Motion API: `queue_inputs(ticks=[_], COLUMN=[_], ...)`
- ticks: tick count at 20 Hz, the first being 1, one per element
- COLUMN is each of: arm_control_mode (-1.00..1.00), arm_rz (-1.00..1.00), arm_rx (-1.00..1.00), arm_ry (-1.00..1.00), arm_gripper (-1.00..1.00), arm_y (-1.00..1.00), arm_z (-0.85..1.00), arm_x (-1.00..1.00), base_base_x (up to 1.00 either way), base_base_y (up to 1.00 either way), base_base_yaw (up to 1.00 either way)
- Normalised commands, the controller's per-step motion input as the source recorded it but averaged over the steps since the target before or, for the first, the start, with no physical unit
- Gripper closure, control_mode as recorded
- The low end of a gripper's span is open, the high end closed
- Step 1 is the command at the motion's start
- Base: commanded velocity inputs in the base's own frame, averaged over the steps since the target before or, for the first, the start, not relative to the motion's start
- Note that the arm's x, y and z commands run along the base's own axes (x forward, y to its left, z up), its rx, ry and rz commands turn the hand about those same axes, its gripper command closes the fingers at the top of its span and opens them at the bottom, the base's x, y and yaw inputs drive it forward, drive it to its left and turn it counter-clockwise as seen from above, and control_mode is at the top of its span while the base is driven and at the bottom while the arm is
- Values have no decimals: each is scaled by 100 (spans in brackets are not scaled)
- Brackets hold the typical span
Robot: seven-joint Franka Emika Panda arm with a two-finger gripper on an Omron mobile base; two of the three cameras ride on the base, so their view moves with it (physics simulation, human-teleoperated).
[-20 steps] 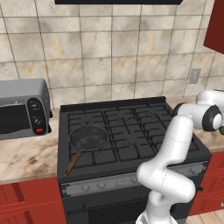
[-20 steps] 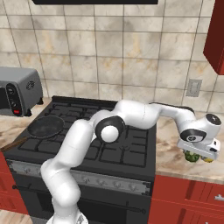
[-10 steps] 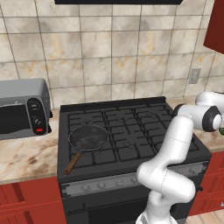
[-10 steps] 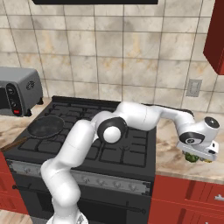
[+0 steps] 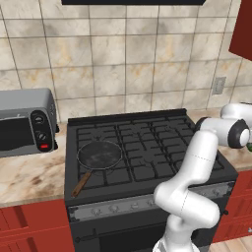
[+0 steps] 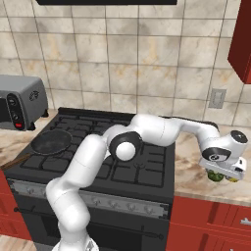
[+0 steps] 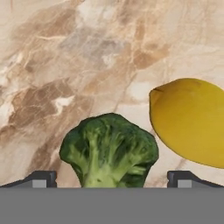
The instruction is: Put the lemon and broccoli in the pan. Then turn on the front left burner and set the heat to medium.
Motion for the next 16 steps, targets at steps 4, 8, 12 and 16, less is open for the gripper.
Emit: queue_inputs(ticks=[4,8,12,16], arm_control_mode=[-100,-100,-100,-100], arm_rz=[0,0,0,0], arm_rx=[0,0,0,0], arm_ry=[0,0,0,0], arm_gripper=[-100,100,100,100], arm_y=[0,0,0,0], arm_z=[0,0,0,0], arm_x=[0,0,0,0], base_base_x=[0,0,0,0], base_base_y=[0,0,0,0], base_base_yaw=[0,0,0,0])
